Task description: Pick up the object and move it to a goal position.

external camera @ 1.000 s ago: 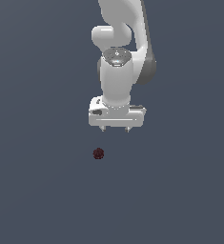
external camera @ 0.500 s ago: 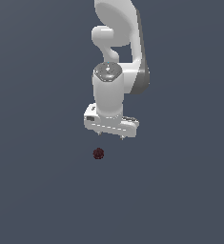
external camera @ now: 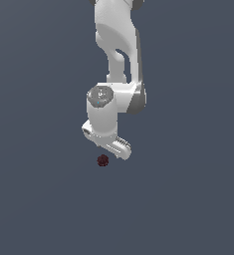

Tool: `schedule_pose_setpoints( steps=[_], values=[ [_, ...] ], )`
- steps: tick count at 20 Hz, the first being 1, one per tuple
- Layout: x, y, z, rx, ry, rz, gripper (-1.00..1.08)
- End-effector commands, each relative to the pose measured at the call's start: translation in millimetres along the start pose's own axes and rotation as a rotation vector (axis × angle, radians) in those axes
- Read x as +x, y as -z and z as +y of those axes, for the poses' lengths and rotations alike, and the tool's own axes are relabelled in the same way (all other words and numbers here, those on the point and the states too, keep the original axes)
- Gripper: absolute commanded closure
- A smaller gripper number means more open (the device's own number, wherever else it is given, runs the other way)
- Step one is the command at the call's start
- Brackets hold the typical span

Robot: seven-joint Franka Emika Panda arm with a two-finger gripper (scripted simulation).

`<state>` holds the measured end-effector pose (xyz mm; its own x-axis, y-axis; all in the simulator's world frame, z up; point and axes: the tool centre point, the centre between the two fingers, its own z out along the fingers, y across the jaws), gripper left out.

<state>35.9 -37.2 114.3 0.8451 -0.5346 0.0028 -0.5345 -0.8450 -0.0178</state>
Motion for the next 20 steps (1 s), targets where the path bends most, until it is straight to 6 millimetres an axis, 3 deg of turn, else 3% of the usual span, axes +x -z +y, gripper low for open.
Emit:
schedule_pose_setpoints(
  steps=[1, 10, 20],
  values=[
    [6, -10, 5, -0.004, -0.071, -0.001, -0.92],
    [18, -32, 18, -0.016, -0.219, -0.001, -0.92],
    [19, -41, 19, -0.018, -0.235, -0.001, -0.92]
  ],
)
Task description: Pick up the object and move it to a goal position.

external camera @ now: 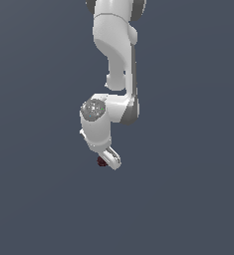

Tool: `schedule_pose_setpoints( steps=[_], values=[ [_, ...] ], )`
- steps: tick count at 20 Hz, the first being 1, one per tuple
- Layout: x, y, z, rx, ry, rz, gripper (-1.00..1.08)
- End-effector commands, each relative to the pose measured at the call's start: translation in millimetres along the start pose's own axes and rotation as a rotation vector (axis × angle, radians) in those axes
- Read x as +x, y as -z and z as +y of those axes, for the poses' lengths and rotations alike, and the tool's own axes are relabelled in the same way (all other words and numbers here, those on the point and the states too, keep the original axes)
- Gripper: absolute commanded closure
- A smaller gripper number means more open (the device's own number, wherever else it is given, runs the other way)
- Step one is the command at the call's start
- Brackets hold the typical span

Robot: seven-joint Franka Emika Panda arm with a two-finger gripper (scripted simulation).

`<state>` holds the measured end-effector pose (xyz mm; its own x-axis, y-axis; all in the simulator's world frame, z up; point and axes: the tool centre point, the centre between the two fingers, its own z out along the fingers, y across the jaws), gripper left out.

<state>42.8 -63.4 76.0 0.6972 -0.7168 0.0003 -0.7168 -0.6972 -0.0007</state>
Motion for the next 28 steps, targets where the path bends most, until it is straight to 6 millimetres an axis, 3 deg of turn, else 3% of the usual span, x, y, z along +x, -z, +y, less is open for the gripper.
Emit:
schedule_pose_setpoints(
  steps=[1, 8, 13, 14, 28],
  values=[
    [0, -7, 0, -0.001, -0.001, -0.001, -0.92],
    [-1, -42, 1, -0.001, -0.005, 0.000, -0.92],
    [0, -48, 0, -0.001, -0.005, 0.000, -0.92],
    [0, -48, 0, -0.001, -0.005, 0.000, 1.08],
    [0, -42, 0, -0.001, -0.005, -0.001, 1.08]
  ],
)
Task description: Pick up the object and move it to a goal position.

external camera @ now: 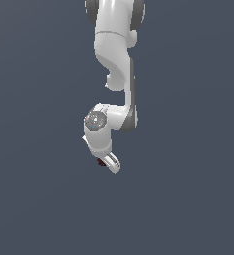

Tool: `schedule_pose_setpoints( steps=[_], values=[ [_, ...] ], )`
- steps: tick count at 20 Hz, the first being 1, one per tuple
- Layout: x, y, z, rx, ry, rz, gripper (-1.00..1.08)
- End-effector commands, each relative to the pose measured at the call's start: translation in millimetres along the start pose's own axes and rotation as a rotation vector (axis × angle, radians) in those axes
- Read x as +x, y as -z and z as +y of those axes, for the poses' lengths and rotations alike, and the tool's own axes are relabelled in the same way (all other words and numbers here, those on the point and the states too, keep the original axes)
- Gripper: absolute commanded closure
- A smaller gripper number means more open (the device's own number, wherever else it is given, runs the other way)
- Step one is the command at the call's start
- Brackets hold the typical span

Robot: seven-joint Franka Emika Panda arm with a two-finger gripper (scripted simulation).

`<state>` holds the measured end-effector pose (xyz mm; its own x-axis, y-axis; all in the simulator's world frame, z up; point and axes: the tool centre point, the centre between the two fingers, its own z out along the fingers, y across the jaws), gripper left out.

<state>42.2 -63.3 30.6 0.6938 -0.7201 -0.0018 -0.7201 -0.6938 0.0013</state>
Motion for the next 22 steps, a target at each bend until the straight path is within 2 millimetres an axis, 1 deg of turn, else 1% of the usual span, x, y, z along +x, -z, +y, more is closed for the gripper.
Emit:
schedule_pose_setpoints(
  steps=[1, 5, 10, 14, 22],
  values=[
    [0, 6, -1, 0.001, 0.000, 0.001, 1.08],
    [1, 26, -3, 0.001, 0.000, 0.001, 1.08],
    [2, 65, -7, 0.001, 0.000, 0.001, 1.08],
    [3, 107, -11, 0.001, -0.001, 0.001, 1.08],
    [6, 200, -20, 0.001, -0.002, 0.002, 1.08]
  ],
)
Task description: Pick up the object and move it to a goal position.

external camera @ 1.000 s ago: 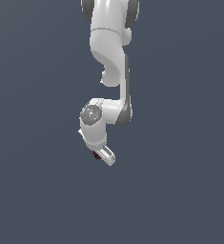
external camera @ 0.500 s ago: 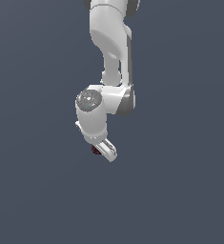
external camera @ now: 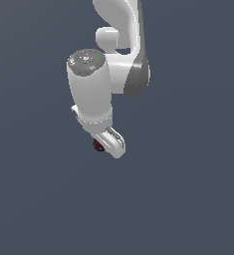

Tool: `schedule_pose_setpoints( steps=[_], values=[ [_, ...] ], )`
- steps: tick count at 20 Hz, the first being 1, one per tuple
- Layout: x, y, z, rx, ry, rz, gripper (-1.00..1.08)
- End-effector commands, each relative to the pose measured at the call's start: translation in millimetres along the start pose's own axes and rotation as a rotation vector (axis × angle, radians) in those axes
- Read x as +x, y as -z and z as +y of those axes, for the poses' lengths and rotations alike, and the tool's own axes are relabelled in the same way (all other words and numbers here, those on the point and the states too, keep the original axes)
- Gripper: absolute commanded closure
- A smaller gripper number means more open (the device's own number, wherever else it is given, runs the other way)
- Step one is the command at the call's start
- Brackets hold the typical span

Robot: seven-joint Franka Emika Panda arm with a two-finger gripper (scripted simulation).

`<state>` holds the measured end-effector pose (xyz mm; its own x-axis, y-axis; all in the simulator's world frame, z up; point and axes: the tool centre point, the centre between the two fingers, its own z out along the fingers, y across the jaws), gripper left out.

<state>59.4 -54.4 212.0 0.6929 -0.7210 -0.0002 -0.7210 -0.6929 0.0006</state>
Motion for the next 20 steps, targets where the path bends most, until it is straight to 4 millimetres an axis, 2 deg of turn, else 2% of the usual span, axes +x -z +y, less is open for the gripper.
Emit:
schedule_pose_setpoints(
  steps=[1, 11, 16, 20],
  values=[
    [1, 30, -3, 0.000, 0.000, 0.001, 1.08],
    [5, 134, -15, 0.000, 0.000, 0.001, 1.08],
    [8, 171, -21, 0.000, 0.001, 0.001, 1.08],
    [9, 192, -24, 0.000, 0.001, 0.001, 1.08]
  ],
)
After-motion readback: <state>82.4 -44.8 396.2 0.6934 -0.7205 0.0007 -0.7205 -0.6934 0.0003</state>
